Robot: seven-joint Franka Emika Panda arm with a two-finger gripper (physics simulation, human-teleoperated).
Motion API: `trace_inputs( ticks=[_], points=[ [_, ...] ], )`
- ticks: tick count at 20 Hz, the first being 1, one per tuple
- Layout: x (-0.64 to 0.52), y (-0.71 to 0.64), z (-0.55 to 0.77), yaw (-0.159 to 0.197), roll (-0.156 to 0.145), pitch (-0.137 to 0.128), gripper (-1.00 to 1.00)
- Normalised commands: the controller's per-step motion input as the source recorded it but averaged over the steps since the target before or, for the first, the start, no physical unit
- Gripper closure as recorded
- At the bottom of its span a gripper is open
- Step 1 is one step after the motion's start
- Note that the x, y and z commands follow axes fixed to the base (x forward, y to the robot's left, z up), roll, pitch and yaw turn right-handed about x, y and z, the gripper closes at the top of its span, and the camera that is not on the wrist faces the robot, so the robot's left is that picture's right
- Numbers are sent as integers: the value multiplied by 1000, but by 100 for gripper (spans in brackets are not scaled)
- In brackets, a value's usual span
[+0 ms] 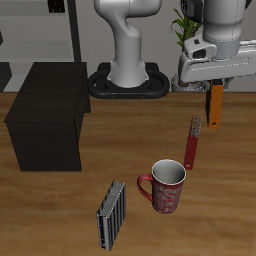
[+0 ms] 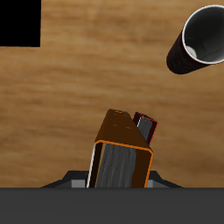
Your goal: Place the orange book upright on top of the shelf
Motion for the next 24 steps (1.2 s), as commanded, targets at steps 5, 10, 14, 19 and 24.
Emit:
trace_inputs(
  ticks=[5,10,14,19,24],
  points=[
    [-159,-212,324,17,25,10,100],
    [-180,-426,410,-20,12,6,100],
    [-126,-501,272,35,95,65,100],
    [-108,-614,362,-10,-40,-40,100],
    [-114,-525,327,-15,38,8,100]
  ],
)
